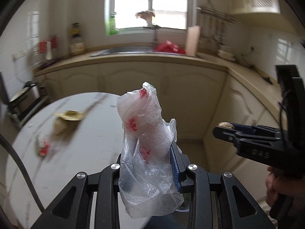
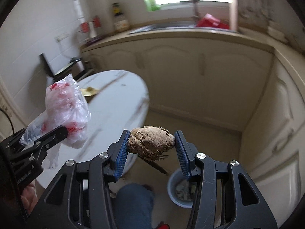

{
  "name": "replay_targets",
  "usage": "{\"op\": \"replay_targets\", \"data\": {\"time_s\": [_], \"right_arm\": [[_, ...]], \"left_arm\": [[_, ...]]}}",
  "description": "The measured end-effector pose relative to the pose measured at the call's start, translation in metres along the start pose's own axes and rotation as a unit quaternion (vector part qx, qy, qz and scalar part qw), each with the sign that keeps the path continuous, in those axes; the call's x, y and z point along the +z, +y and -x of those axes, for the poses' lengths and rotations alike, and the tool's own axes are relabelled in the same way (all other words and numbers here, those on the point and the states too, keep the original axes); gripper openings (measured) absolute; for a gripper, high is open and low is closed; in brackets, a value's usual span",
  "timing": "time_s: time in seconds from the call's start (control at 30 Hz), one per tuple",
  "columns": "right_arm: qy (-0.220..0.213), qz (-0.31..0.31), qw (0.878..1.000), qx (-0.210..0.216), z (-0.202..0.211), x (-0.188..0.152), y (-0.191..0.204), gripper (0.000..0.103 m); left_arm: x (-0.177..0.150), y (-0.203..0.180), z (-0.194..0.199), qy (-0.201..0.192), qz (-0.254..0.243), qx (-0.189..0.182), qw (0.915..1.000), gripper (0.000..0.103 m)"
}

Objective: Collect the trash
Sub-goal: 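Carry the plastic bag and brown lump over the wastebasket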

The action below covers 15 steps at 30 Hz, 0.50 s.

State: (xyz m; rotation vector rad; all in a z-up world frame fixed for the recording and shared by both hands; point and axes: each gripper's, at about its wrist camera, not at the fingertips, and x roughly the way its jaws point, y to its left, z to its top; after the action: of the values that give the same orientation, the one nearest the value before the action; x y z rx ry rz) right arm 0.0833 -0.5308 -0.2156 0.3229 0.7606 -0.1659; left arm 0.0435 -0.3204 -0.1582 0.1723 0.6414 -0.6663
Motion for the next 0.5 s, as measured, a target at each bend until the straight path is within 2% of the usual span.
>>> {"op": "replay_targets", "data": {"time_s": [0.27, 0.4, 0.5], "right_arm": [[0.039, -0.071, 0.996, -0.045, -0.02, -0.032, -0.082, 0.045], [0.06, -0.099, 0.992, -0.053, -0.033, -0.049, -0.109, 0.045], [0.074, -0.113, 0.989, -0.058, -0.045, -0.06, -0.124, 0.045]], "left_arm": [[-0.002, -0.038, -0.049, 0.045, -0.038, -0.056, 0.9967, 0.028], [0.007, -0.036, -0.084, 0.071, -0.055, -0.071, 0.9934, 0.028], [0.004, -0.049, -0.108, 0.095, -0.07, -0.081, 0.9897, 0.028]]}}
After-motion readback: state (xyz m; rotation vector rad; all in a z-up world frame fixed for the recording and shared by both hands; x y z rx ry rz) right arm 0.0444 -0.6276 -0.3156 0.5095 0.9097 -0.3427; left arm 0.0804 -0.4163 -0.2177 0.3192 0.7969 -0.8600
